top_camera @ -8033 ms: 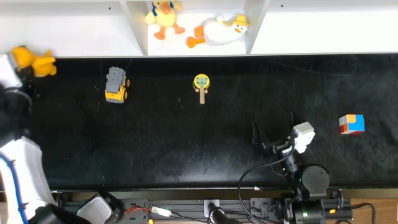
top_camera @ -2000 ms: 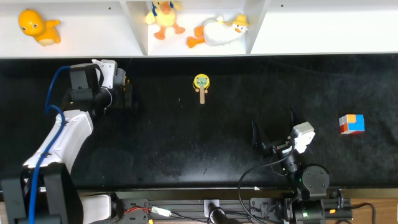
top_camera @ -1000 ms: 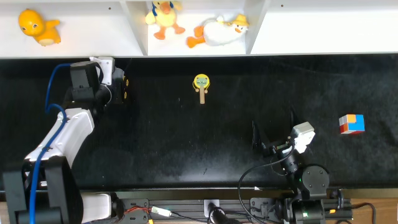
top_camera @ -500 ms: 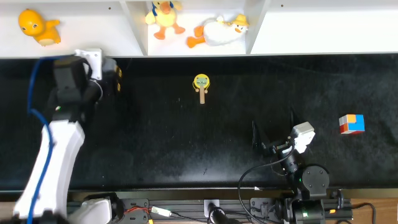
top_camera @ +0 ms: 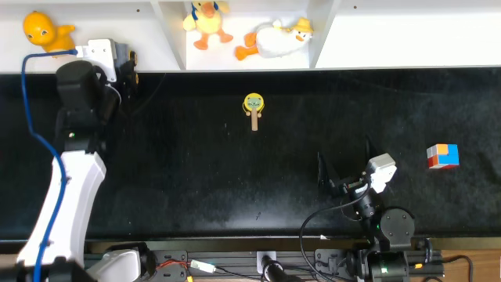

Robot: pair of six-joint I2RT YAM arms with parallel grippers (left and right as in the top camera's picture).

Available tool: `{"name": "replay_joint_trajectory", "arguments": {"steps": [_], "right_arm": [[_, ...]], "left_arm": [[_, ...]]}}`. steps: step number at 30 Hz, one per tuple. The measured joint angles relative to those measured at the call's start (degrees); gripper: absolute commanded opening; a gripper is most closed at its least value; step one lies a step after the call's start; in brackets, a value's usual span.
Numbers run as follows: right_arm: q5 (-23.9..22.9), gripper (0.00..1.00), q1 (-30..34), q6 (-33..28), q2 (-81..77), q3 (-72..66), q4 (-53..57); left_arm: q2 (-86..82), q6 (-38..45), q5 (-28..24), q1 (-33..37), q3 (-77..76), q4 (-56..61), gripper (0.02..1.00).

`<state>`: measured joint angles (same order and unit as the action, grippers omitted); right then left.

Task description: Store Toys

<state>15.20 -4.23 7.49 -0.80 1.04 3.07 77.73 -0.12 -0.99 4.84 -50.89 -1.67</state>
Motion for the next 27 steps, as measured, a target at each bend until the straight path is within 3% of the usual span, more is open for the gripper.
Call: {"name": "replay_joint_trajectory", "arguments": {"steps": [13,27], "right_arm": [[0.0,0.996,0.0,0.0,0.0,0.0,0.0],[0.0,0.996,0.0,0.0,0.0,0.0,0.0]], "left_arm": [[10.2,0.1,-0.9,0.0,0.0,16.3,0.18],[15.8,2.0,-1.5,0.0,0.0,24.1,0.211]]}}
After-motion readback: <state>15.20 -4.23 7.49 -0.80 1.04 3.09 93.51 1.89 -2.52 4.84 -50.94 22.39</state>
